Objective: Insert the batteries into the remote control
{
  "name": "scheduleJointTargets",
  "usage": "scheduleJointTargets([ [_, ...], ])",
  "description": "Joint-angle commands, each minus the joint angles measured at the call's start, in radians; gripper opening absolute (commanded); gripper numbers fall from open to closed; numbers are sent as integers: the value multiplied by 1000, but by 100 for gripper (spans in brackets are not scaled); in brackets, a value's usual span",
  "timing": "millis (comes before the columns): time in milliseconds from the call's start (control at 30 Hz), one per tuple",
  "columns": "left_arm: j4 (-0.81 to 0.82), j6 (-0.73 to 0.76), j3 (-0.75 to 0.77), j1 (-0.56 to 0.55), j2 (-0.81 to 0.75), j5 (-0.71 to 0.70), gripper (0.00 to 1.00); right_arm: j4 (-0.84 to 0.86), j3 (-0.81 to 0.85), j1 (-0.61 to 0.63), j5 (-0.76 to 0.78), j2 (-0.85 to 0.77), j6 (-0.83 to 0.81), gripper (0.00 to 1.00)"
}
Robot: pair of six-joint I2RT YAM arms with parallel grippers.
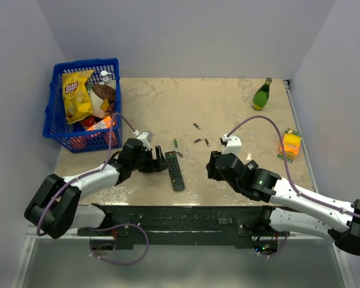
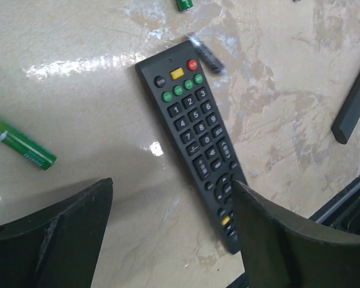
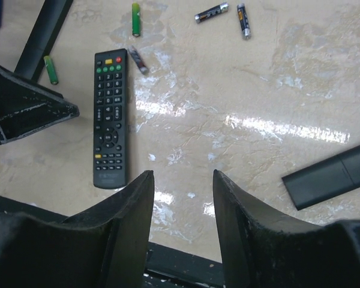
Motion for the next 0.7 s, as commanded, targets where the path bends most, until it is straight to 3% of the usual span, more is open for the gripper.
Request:
scheduleJointTargets([
  [0, -113, 54, 54, -8, -86, -99, 84, 21, 57, 2, 84, -26, -44, 48],
  [167, -225, 97, 121, -82, -179, -153, 84, 2, 77, 2, 150, -46, -70, 48],
  [300, -209, 79, 167, -275, -182, -163, 83, -15, 93, 2, 235, -93, -87, 48],
  [400, -75, 46, 173, -453, -141, -191, 79, -24, 95, 2, 315, -147, -88, 48],
  [500, 87, 14, 179, -587, -34, -162, 70, -26, 100, 2, 355, -201, -93, 48],
  [667, 189, 51, 290, -739, 181, -162, 63, -32, 116, 2, 420, -264, -124, 49],
])
